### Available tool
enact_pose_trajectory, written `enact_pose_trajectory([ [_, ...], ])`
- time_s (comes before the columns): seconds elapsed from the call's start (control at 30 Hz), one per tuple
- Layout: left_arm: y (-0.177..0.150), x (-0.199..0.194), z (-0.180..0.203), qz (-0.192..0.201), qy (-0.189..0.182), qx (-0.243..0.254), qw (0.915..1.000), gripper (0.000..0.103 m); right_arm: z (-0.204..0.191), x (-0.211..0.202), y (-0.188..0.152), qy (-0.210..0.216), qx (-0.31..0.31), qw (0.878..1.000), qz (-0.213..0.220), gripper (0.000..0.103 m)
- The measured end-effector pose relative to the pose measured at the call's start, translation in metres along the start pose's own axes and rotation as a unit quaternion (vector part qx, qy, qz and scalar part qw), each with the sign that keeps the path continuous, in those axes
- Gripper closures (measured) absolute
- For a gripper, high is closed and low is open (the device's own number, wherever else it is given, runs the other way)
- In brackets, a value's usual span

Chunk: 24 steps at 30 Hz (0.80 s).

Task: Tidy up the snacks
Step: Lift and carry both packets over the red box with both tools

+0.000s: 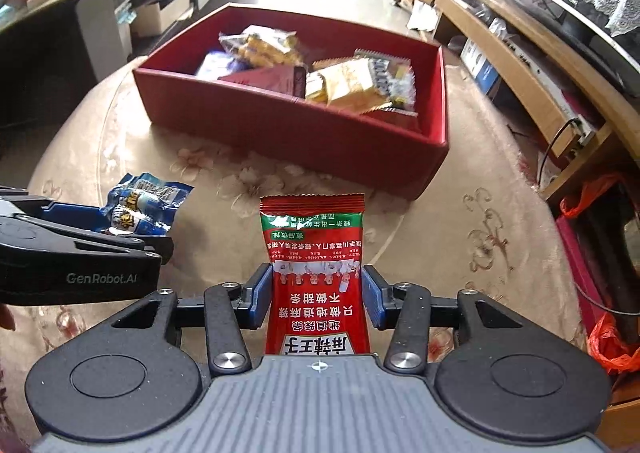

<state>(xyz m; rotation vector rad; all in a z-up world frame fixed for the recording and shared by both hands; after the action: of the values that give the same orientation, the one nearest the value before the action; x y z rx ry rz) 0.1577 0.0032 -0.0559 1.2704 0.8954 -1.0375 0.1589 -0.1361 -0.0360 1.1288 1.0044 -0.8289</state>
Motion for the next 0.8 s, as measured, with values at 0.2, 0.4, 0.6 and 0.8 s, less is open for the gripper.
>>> enact_pose_trajectory([
  [0.2,0.01,-0.017,0.006,0.028,-0.008,0.002,0.9996,0.039,0.005,-0.007,0.009,-0.001,0.008,1.0,0.017,0.048],
  [0.4,0.026,-0.03,0.009,0.055,-0.006,0.004,0.9984,0.039,0.012,-0.017,0.024,-0.004,0.018,0.999,0.041,0.048],
  [0.6,0.048,-0.035,0.008,0.071,-0.008,-0.007,0.9974,0.039,0.018,-0.02,0.045,-0.005,0.029,0.998,0.059,0.048],
  [0.8,0.076,-0.036,0.011,0.085,-0.002,-0.015,0.9962,0.04,0.026,-0.022,0.067,-0.001,0.045,0.996,0.074,0.048],
])
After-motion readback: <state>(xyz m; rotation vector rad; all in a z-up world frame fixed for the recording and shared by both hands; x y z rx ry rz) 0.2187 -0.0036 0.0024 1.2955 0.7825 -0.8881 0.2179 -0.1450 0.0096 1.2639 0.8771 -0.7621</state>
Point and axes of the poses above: each gripper's, at about its wrist camera, not at the fingertips, and x roughly the way its jaws point, z to its right, y to its top, the point moved 4 cm from there along x, roughly the way its jaws point, and after that the axes turned 12 degrees about -z, right-handed, at the moved point
